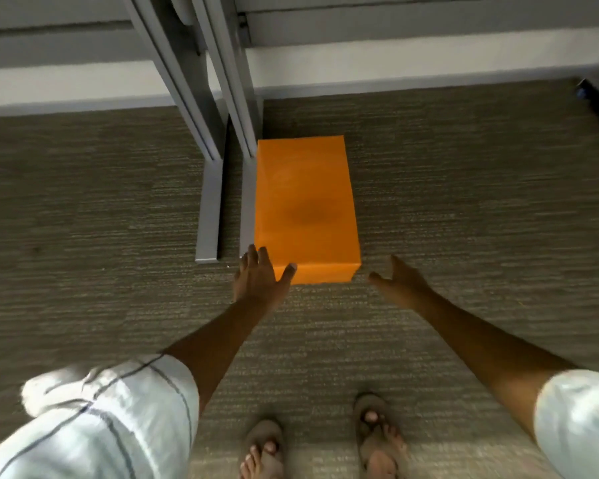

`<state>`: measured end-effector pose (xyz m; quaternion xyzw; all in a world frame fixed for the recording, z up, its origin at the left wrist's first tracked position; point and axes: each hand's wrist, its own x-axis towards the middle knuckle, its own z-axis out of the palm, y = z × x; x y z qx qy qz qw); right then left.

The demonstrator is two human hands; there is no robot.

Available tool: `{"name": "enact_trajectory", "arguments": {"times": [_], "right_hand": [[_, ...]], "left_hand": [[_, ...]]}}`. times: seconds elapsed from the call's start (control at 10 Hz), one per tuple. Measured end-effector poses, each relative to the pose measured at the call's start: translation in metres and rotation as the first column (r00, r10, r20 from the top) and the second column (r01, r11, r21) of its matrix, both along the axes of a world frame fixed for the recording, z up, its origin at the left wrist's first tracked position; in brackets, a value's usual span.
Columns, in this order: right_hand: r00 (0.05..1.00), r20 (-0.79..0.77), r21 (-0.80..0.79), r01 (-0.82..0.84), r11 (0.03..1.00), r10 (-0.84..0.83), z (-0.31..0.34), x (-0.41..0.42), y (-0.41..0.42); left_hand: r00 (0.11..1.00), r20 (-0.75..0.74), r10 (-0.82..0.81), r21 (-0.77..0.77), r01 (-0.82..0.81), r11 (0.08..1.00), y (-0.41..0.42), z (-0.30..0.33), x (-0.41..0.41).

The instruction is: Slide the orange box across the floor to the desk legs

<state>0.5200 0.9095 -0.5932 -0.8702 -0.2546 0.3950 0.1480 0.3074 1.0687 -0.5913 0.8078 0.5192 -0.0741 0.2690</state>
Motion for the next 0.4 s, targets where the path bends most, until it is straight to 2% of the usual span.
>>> {"name": "enact_trajectory", "arguments": {"times": [0.1, 0.2, 0.3, 0.4], "right_hand": [[0.984, 0.121, -0.061, -0.125, 0.99, 0.132, 0.094, -0.028, -0.029], [0.969, 0.153, -0.074, -0.186, 0.98, 0.196, 0.162, -0.051, -0.051], [0.923, 0.249, -0.11, -0.274, 0.955, 0.293, 0.262, -0.081, -0.078], [0.879, 0.339, -0.092, -0.322, 0.942, 0.334, 0.308, -0.096, -0.091]], "left_hand": [[0.988, -0.048, -0.146, -0.038, 0.145, 0.989, -0.038, 0.088, -0.009], [0.985, -0.045, -0.169, -0.102, 0.164, 0.981, -0.068, 0.152, -0.022], [0.961, -0.101, -0.256, -0.089, 0.248, 0.965, -0.11, 0.25, -0.035], [0.948, -0.094, -0.303, -0.021, 0.302, 0.953, -0.133, 0.297, -0.039]]}}
